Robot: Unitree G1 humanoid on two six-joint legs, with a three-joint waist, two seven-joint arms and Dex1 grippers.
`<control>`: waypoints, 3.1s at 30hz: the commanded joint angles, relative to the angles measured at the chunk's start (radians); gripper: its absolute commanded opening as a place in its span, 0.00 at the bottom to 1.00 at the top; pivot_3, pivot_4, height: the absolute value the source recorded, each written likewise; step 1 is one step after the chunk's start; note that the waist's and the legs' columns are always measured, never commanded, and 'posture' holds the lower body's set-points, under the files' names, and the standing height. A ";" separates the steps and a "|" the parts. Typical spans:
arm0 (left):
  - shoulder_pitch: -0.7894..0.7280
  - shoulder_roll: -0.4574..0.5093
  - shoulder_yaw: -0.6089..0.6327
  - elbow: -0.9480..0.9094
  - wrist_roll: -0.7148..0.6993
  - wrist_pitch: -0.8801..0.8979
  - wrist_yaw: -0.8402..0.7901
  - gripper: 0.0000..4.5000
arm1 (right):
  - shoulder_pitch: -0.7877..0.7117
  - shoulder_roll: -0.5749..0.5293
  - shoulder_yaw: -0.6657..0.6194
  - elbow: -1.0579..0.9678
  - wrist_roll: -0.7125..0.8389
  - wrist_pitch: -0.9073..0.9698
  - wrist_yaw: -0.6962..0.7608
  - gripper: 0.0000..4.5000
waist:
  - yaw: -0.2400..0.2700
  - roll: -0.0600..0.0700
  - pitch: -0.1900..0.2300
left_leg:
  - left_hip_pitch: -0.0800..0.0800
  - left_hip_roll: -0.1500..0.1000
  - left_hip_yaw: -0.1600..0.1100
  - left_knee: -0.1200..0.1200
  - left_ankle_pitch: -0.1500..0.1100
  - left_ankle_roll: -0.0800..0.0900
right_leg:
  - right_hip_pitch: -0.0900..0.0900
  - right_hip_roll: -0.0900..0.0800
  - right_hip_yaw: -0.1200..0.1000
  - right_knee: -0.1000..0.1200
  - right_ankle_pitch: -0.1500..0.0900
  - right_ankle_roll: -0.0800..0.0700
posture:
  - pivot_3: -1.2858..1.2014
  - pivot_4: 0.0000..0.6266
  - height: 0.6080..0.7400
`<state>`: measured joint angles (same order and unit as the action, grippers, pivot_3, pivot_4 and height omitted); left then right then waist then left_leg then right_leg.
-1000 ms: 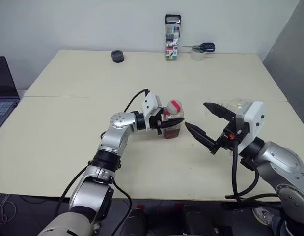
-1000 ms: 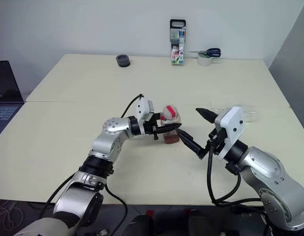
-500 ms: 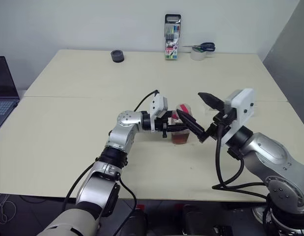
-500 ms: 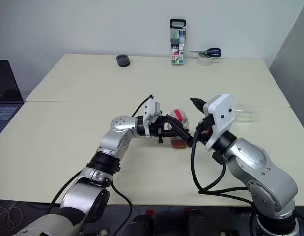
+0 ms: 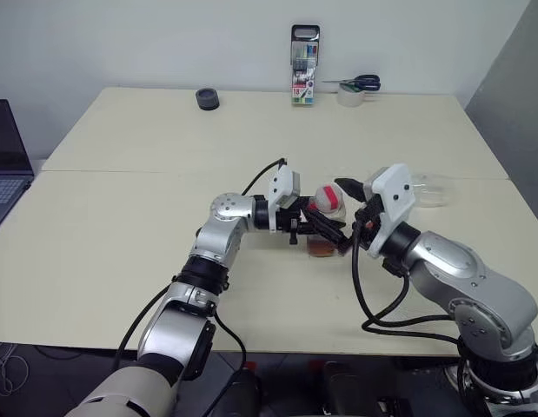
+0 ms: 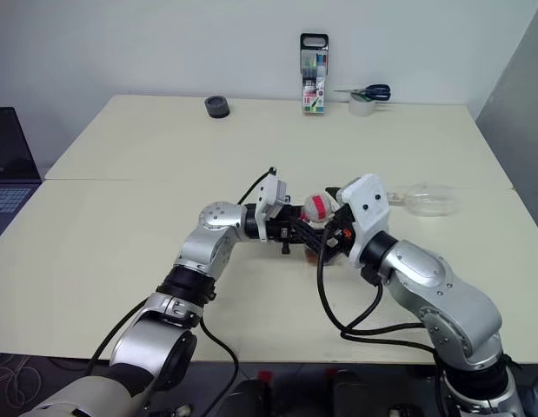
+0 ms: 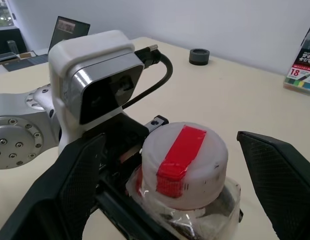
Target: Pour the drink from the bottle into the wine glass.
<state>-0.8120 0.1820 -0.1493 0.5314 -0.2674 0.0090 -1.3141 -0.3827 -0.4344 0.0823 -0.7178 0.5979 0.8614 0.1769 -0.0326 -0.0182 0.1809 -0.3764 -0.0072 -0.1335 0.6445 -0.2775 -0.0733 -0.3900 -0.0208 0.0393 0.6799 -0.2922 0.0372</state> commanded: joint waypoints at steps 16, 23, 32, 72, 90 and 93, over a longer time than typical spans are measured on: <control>-0.005 0.004 -0.007 -0.053 0.002 -0.025 -0.004 0.39 | -0.040 -0.015 0.010 0.081 -0.082 -0.168 0.219 0.43 | -0.001 0.000 0.000 | 0.000 0.000 0.000 0.000 0.000 0.000 | 0.000 0.000 0.000 0.000 0.000 0.000 | 0.52 0.24 1.00; -0.037 0.026 -0.008 -0.012 0.001 -0.059 -0.058 0.39 | -0.251 -0.218 -0.017 0.326 0.037 -0.201 0.690 0.43 | -0.001 0.002 0.001 | 0.000 0.000 0.000 0.000 0.000 0.000 | 0.000 0.001 -0.001 0.000 0.000 0.000 | 0.52 0.24 1.00; -0.089 0.006 0.026 0.061 -0.002 -0.069 -0.007 0.39 | -0.196 -0.202 -0.067 0.268 -0.011 -0.211 0.603 0.59 | 0.000 0.002 0.002 | -0.002 0.000 0.000 0.001 0.000 0.000 | -0.002 -0.001 -0.001 0.000 0.000 0.000 | 0.52 0.24 1.00; -0.104 -0.026 0.025 0.106 0.025 -0.091 0.012 0.39 | 0.041 0.214 0.087 0.059 -0.382 -0.256 0.033 0.42 | -0.011 0.002 0.001 | -0.007 0.000 0.001 0.001 0.002 -0.003 | -0.009 0.000 0.001 0.003 0.000 0.000 | 0.52 0.24 1.00; -0.119 -0.011 0.037 0.111 0.011 -0.071 -0.015 0.39 | -0.206 -0.115 -0.078 0.265 -0.061 -0.166 0.591 0.81 | -0.016 0.002 0.001 | -0.008 -0.001 0.001 0.002 0.000 0.000 | -0.009 -0.001 0.001 0.003 0.001 0.000 | 0.52 0.24 1.00; -0.127 -0.012 0.039 0.121 0.011 -0.062 -0.008 0.39 | -0.131 -0.104 -0.124 0.151 -0.049 -0.128 0.495 1.00 | -0.014 0.002 0.001 | -0.009 -0.001 0.001 0.003 0.000 0.000 | -0.009 -0.001 0.001 0.003 0.001 0.000 | 0.52 0.24 1.00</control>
<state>-0.9069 0.1714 -0.1298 0.6684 -0.2400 -0.0506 -1.3317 -0.5318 -0.5422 0.0106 -0.4727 0.5271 0.7170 0.7240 -0.0464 -0.0161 0.1822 -0.3853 -0.0083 -0.1329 0.6471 -0.2770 -0.0734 -0.3992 -0.0224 0.0400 0.6826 -0.2913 0.0373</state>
